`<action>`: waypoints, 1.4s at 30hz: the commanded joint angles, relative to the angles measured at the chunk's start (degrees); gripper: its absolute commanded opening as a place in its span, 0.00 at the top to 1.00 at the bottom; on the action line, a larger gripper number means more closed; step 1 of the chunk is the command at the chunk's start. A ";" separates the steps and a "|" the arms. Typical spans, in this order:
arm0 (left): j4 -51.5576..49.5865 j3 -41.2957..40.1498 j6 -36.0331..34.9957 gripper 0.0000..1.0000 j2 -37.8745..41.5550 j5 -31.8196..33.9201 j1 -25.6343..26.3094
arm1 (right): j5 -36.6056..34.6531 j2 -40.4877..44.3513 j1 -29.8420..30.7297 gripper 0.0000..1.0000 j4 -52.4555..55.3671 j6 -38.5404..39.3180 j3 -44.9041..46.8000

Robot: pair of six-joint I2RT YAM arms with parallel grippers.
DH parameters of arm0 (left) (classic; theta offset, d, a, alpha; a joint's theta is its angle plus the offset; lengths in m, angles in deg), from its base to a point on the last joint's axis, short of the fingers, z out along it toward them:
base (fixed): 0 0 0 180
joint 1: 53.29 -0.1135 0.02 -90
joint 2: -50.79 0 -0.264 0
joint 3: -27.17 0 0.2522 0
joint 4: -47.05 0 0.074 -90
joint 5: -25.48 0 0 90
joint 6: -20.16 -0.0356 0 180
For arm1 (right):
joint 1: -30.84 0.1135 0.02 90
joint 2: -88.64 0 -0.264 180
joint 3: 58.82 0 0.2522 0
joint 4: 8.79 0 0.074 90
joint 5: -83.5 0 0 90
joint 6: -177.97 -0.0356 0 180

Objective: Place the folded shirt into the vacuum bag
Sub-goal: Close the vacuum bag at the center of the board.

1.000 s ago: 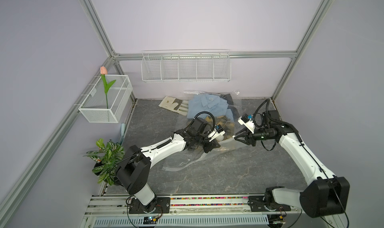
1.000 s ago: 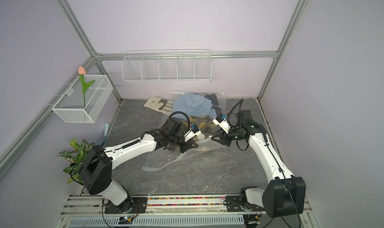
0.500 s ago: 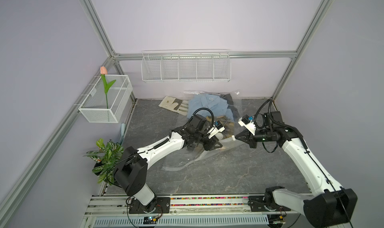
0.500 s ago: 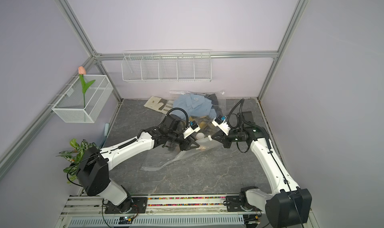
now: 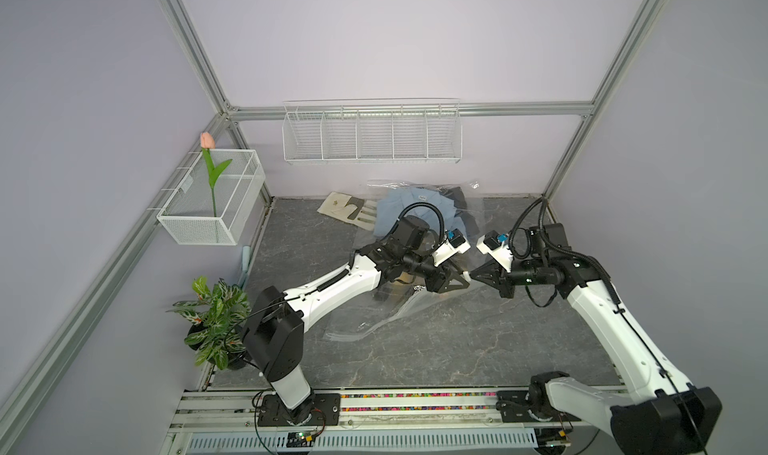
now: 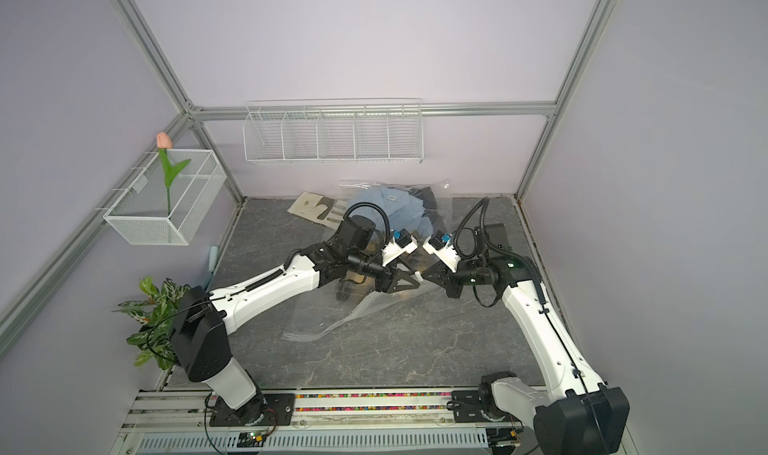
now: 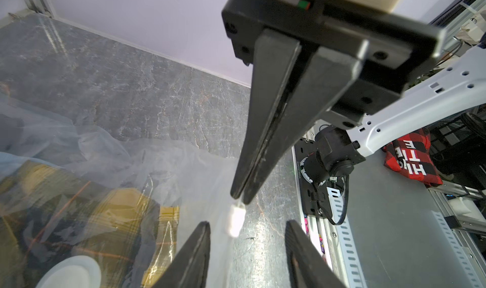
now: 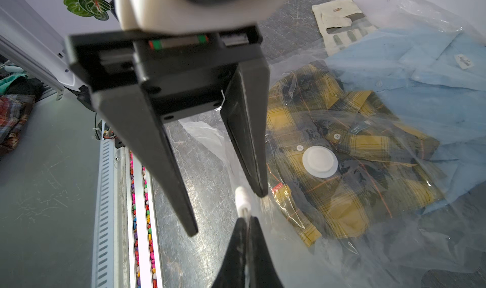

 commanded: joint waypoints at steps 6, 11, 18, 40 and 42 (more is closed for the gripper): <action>4.37 4.17 1.60 0.61 -3.25 -0.69 0.29 | 2.27 0.60 0.33 0.93 1.18 0.41 -0.96; 4.17 4.96 1.55 0.72 -3.83 -0.27 0.28 | 2.13 0.87 0.33 0.93 1.33 0.41 -0.69; 1.02 4.72 -0.78 0.90 -4.31 1.30 0.25 | 2.53 1.63 0.33 0.93 -1.35 -1.66 -0.63; -10.32 2.43 -4.06 1.00 -3.14 12.92 -1.22 | 0.97 4.47 -2.12 0.93 -5.48 -3.39 1.59; -12.15 1.74 -4.58 1.00 -2.21 14.42 -1.25 | 0.88 4.77 -2.30 0.93 -6.10 -3.45 1.76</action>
